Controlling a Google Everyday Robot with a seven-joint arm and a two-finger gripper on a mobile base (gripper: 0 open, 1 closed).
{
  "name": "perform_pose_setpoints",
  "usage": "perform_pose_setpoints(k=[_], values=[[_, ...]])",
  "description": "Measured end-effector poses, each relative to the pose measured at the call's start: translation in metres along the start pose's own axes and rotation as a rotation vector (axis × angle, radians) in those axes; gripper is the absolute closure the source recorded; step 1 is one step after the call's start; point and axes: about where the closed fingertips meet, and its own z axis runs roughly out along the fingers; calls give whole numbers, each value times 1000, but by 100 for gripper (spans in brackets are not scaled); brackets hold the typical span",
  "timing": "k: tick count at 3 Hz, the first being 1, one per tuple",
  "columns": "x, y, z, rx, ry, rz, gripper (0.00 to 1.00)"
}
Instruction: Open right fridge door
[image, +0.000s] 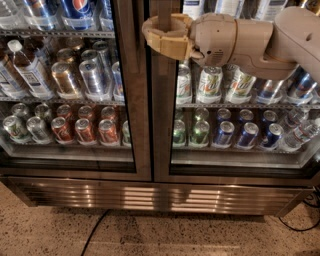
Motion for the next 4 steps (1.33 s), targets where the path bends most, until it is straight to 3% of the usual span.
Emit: perform_pose_setpoints(k=[4], values=[[2,0,-2,-1,-10,0,100]])
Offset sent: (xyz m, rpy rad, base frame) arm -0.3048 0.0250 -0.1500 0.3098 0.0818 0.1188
